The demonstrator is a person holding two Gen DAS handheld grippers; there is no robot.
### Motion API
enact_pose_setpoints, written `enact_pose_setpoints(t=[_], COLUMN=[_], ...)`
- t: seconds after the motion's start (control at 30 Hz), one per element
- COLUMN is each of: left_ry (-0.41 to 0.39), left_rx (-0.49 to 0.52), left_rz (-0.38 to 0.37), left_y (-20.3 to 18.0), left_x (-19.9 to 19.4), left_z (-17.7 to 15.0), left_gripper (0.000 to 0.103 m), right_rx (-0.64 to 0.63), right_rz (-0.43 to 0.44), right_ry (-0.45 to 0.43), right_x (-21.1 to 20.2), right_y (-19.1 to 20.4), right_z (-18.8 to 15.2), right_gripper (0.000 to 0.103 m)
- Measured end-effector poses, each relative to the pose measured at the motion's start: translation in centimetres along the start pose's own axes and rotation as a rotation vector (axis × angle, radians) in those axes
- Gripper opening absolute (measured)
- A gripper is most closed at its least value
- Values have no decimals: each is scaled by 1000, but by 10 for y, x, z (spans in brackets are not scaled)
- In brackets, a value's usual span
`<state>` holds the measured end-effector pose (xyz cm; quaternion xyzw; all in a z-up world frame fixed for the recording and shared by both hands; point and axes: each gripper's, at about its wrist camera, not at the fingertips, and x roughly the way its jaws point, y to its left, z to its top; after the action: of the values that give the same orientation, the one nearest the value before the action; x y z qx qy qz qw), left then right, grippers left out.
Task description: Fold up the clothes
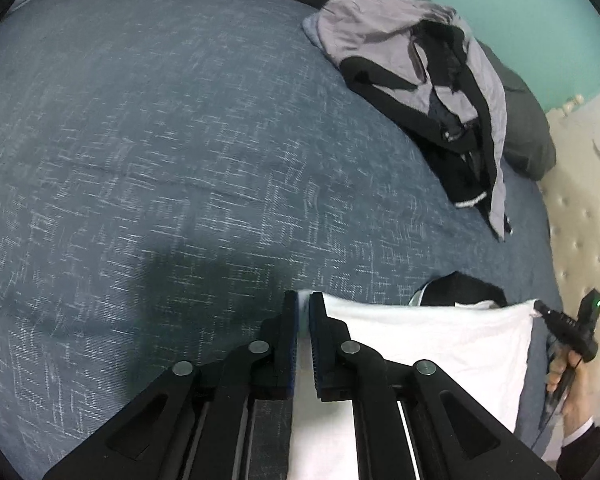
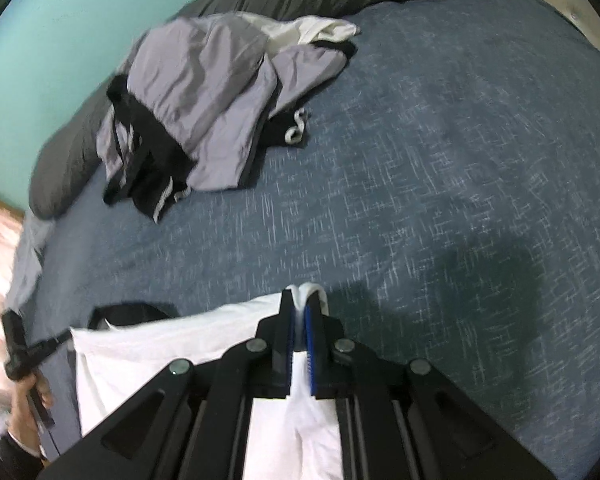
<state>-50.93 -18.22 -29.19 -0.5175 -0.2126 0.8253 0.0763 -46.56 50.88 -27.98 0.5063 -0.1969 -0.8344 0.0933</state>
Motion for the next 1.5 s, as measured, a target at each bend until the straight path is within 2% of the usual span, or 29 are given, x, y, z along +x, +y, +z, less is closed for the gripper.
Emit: enact_pose_setpoints(t=[0.13,0.17,0.27,0.4,0.53,0.7,0.83,0.93,1.03,1.23,1.4,1.5], left_ry=[-37,-35,-17,19,32,52,43,33,14,-33,-97,-109], left_rx=[-25,-20,27,103,172,295,295,316,319,266,219,214], left_rz=[-5,-5,-22,-25,-25,-2,17,46,64,80,79,74], left_y=[11,11,6,-4,-13,-30,-30,-33,-33,-24,-16,-9], left_x=[-14,-15,-15,-8,-4,7,17,24,27,30,21,17], left_z=[1,-2,-12,-29,-44,-56,-47,-39,-30,-5,12,16], left_gripper=[10,12,12,12,12,12,12,12,12,12,12,12], right_rx=[39,55,98,62,-84,-236,-290,-334,-342,-333,-277,-222], right_rz=[18,21,37,57,44,-31,-77,-143,-214,-230,-222,-182], right_ry=[-50,-61,-73,-64,-21,5,20,41,43,-2,-28,-57], right_x=[-7,-9,-12,-17,-17,-8,8,23,35,44,45,41], right_y=[-7,-10,-17,-15,-1,9,17,22,20,20,13,6], right_z=[-3,-3,-6,-12,-26,-43,-43,-41,-37,-23,-12,-10], right_gripper=[6,11,47,47,47,47,46,45,43,43,42,42])
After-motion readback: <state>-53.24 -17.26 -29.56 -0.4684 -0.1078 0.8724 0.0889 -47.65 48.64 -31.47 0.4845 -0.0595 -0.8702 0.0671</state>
